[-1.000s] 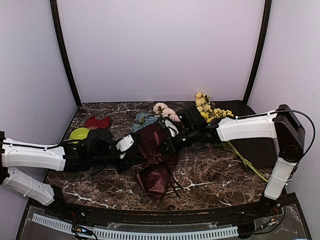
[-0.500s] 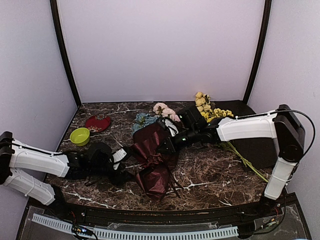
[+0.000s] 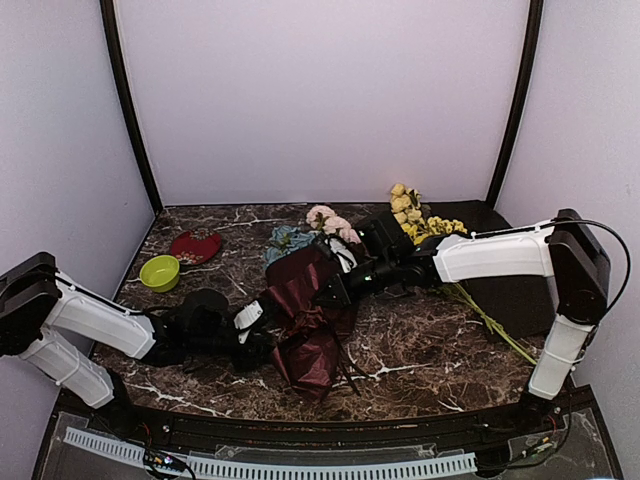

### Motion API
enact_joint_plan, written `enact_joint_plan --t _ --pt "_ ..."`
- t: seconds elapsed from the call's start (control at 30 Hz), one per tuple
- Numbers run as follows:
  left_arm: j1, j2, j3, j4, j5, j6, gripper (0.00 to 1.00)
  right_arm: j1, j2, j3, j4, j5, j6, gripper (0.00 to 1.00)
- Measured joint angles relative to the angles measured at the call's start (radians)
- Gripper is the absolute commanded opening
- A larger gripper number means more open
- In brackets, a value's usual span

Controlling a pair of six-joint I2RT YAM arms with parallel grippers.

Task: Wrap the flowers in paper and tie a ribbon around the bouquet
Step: Cross the ribbon over the folded bouquet.

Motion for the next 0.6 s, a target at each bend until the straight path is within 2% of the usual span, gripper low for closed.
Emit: enact_joint_plan --t 0.07,0.1,0.33,0.6 --pt "0.001 0.002 -0.005 0.031 0.009 0.011 0.09 0.000 0.000 0.000 0.000 0.000 0.000 0.00" --pt "0.001 0.003 -0.005 0.043 0.010 0.013 0.01 0.000 0.000 0.000 0.000 0.000 0.000 0.00" --pt "0.001 -0.014 -0.006 0.042 -0.007 0.033 0.00 -0.002 -0.023 -0.034 0.006 0.009 0.001 0.00" --pt "0.001 -0.151 -0.013 -0.041 -0.105 0.033 0.00 -0.023 -0.071 -0.078 0.011 0.031 0.012 0.00"
